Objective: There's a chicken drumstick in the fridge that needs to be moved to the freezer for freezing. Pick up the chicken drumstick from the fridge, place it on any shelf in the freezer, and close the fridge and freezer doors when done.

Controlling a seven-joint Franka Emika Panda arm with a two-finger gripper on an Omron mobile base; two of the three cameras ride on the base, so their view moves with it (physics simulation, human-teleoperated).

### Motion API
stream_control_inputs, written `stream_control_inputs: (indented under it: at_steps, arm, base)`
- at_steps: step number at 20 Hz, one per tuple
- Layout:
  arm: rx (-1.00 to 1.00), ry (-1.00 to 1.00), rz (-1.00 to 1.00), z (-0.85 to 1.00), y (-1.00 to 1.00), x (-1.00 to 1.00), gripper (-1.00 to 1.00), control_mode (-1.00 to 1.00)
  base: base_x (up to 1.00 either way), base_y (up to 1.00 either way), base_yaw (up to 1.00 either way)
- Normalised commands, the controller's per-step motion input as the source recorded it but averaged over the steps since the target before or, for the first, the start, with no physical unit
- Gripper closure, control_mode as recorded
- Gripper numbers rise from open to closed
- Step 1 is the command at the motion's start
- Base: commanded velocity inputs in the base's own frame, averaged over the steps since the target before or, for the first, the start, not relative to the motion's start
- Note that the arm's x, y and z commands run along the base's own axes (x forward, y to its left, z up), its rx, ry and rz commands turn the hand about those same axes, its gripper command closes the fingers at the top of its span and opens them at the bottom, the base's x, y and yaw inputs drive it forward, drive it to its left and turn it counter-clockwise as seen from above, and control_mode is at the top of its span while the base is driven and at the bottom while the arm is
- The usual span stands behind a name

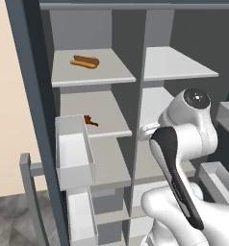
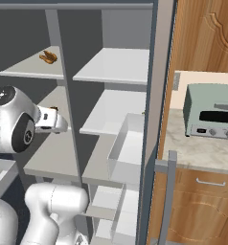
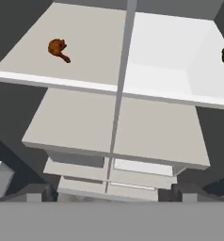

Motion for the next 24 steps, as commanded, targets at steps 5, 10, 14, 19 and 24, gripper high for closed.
stream_control_inputs:
  at_steps: [5, 10, 14, 19, 24]
  arm:
    - [0.03, 0.00, -0.07, 0.20, -0.03, -0.23, -1.00, -1.00]
    - [0.02, -0.02, 0.00, 0.04, -0.13, -0.34, -1.00, -1.00]
    - [0.01, 0.00, 0.00, 0.00, -0.14, -0.22, -1.00, -1.00]
    - [0.03, 0.00, 0.00, 0.00, -0.21, -0.09, -1.00, -1.00]
    - [0.01, 0.00, 0.00, 0.00, -0.05, -0.04, -1.00, -1.00]
  base:
    - [0.00, 0.00, 0.00]
    - [0.00, 0.00, 0.00]
    - [0.00, 0.00, 0.00]
    - [0.00, 0.00, 0.00]
    - [0.00, 0.00, 0.00]
